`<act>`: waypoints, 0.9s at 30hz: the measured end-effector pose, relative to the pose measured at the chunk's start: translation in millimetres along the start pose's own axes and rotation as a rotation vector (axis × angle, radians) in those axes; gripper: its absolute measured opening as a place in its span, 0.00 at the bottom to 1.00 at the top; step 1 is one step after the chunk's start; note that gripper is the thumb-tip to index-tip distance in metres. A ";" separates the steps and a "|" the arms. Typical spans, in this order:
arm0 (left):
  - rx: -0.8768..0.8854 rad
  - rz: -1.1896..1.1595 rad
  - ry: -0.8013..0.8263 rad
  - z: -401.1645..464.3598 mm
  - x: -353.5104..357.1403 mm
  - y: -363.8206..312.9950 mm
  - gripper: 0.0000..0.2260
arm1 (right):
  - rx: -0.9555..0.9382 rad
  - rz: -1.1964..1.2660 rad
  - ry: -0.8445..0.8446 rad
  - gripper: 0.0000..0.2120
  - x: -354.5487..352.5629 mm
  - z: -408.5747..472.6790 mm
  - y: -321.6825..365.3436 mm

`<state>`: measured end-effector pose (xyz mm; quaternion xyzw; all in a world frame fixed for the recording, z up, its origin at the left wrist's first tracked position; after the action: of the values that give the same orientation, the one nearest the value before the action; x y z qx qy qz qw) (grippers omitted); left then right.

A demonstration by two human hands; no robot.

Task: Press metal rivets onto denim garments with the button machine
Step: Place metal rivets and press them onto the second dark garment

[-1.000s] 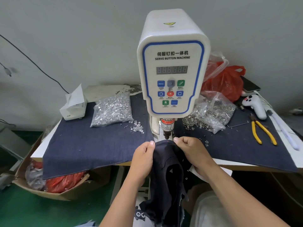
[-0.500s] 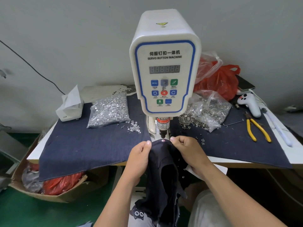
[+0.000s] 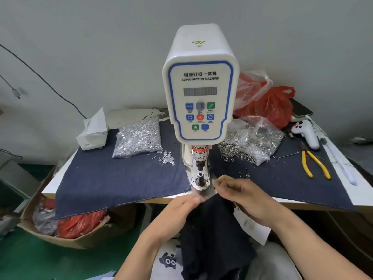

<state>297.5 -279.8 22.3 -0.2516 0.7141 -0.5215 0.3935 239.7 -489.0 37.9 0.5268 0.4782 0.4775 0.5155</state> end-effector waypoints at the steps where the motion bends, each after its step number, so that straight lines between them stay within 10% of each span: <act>1: 0.016 0.047 0.019 -1.3 0.7 0.2 0.14 | 0.016 0.023 0.021 0.15 -2.7 -3.4 -1.5; 7: 0.107 0.172 -0.003 -7.5 4.9 4.7 0.10 | 0.129 -0.516 -0.081 0.10 -32.8 -2.2 -7.7; 12: 0.005 0.065 -0.151 2.4 0.8 -4.2 0.09 | 0.051 -1.059 -0.608 0.07 -80.7 52.9 0.4; 27: -0.250 0.397 -0.813 80.1 -43.9 7.4 0.05 | 0.014 -1.326 -0.536 0.09 -63.4 99.4 -14.8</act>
<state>388.6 -287.3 16.7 -0.3396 0.5935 -0.2055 0.7001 333.0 -560.6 21.2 0.2275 0.5579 -0.0854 0.7935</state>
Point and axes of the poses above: each hand's wrist, its own z-axis towards the middle knuckle, its own x-axis out of the palm, y = z × x, the point moved 2 cm from there along z, towards the middle knuckle, and after that the axes turned 12 degrees about -y, right-handed, at the moved point
